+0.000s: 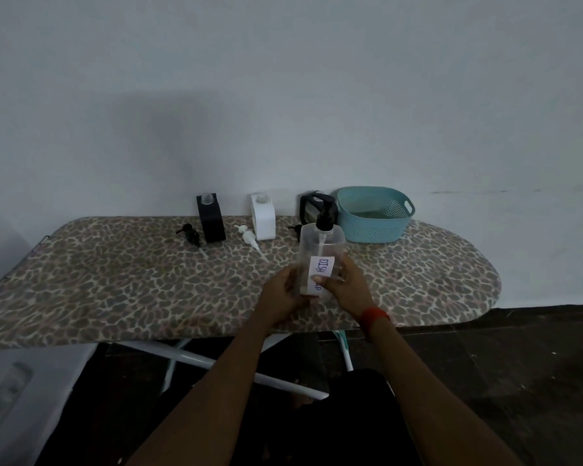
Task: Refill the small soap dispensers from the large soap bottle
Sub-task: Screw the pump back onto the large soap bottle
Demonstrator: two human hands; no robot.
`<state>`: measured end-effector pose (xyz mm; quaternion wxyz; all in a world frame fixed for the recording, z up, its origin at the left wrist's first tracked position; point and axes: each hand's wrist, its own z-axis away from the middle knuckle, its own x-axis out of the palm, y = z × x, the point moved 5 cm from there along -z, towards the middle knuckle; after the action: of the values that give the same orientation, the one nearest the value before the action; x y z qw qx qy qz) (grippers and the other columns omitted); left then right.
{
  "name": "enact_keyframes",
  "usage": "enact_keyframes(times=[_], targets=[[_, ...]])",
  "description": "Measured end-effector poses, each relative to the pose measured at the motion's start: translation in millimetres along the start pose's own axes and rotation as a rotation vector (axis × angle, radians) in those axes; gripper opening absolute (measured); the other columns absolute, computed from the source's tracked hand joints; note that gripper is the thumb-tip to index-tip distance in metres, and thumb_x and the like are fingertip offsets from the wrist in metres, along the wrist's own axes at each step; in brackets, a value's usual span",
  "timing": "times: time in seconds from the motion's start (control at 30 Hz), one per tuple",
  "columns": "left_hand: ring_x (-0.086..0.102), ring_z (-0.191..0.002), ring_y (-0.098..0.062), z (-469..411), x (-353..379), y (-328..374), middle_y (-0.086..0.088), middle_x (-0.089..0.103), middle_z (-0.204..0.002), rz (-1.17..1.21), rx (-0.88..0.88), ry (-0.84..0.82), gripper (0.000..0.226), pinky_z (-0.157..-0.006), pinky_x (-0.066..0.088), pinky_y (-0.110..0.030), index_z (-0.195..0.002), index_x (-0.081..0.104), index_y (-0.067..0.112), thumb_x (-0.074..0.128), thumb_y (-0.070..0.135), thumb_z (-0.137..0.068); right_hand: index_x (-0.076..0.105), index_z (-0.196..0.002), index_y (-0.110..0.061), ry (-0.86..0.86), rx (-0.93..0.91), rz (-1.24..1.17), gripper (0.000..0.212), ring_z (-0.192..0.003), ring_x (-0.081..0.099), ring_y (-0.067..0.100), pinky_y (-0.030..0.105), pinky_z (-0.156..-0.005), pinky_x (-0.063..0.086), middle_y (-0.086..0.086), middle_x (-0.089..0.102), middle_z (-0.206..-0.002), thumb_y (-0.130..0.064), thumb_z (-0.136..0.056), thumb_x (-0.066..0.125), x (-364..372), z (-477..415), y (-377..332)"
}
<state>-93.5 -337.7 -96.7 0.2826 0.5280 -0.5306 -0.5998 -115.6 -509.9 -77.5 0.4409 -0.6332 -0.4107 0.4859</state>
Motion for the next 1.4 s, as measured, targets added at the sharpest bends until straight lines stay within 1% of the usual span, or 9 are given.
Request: enact_keyframes(times=[0.13,0.3,0.6,0.73,0.83,0.93,1.03,1.2,1.4], targets=[[0.053,-0.127,-0.019,2,6,-4,-0.007,0.054,-0.141,-0.143,0.033,-0.01,0.068,-0.108,0.044,-0.033,-0.142,0.048,0.008,0.079,0.02,-0.082,0.054,-0.127,-0.022,0.265,0.034,0.046,0.049,-0.099,0.066,0.012,0.017,-0.067,0.057,-0.004,0.067,-0.112,-0.016,-0.084,0.077,-48,4,10],[0.039,-0.14,-0.021,3,30,-5,-0.006,0.046,-0.15,-0.525,0.142,-0.147,0.061,-0.117,0.028,-0.037,-0.144,0.048,0.014,0.066,0.039,-0.091,0.051,-0.13,-0.015,0.538,0.116,0.064,0.053,-0.115,0.06,0.027,0.049,-0.093,0.055,0.008,0.063,-0.127,-0.016,-0.084,0.078,-113,15,30],[0.035,-0.143,-0.018,4,29,-4,-0.003,0.047,-0.15,-0.567,0.189,-0.126,0.055,-0.119,0.023,-0.037,-0.141,0.052,0.016,0.064,0.04,-0.092,0.039,-0.146,-0.014,0.518,0.069,0.113,0.072,-0.129,0.051,0.027,0.047,-0.105,0.047,0.01,0.053,-0.142,-0.016,-0.085,0.077,-117,15,34],[0.036,-0.142,-0.019,3,28,-4,-0.003,0.048,-0.149,-0.553,0.186,-0.123,0.055,-0.119,0.023,-0.035,-0.14,0.053,0.016,0.066,0.038,-0.091,0.018,-0.157,-0.017,0.526,0.154,0.064,0.106,-0.134,0.046,0.025,0.044,-0.107,0.044,0.009,0.042,-0.153,-0.019,-0.076,0.085,-120,23,41],[0.037,-0.141,-0.02,4,28,-4,-0.004,0.048,-0.149,-0.545,0.176,-0.132,0.055,-0.117,0.027,-0.039,-0.139,0.054,0.016,0.066,0.039,-0.091,0.029,-0.151,-0.018,0.694,0.142,0.076,0.105,-0.121,0.053,0.025,0.048,-0.1,0.05,0.006,0.047,-0.142,-0.031,-0.066,0.091,-115,45,39],[0.041,-0.138,-0.021,4,27,-4,-0.005,0.049,-0.147,-0.515,0.163,-0.125,0.054,-0.114,0.034,-0.041,-0.137,0.056,0.015,0.067,0.039,-0.09,0.043,-0.134,-0.023,0.838,0.037,0.133,0.087,-0.106,0.054,0.025,0.048,-0.087,0.053,0.0,0.049,-0.123,-0.05,-0.063,0.087,-98,70,28],[0.051,-0.126,-0.021,6,24,-4,-0.007,0.053,-0.141,-0.427,0.131,-0.117,0.051,-0.107,0.042,-0.039,-0.134,0.058,0.014,0.07,0.033,-0.089,0.045,-0.124,-0.027,0.738,-0.087,0.16,0.069,-0.104,0.054,0.024,0.048,-0.087,0.054,-0.001,0.049,-0.116,-0.04,-0.07,0.086,-65,74,13],[0.062,-0.107,-0.02,11,-33,-10,-0.012,0.061,-0.129,-0.283,0.015,0.079,0.042,-0.094,0.051,-0.034,-0.131,0.06,0.012,0.067,0.017,-0.09,0.048,-0.124,-0.029,0.475,-0.204,0.237,0.061,-0.093,0.052,0.007,0.027,-0.079,0.049,-0.01,0.05,-0.112,-0.043,-0.075,0.082,-4,43,-24],[0.058,-0.115,-0.026,24,-161,-36,-0.014,0.06,-0.129,-0.417,-0.052,0.45,0.043,-0.101,0.043,-0.031,-0.132,0.058,0.006,0.066,0.016,-0.091,0.048,-0.137,-0.015,0.152,-0.221,0.238,0.07,-0.111,0.055,0.017,0.04,-0.096,0.05,0.002,0.055,-0.129,-0.039,-0.08,0.08,80,-21,-59]])
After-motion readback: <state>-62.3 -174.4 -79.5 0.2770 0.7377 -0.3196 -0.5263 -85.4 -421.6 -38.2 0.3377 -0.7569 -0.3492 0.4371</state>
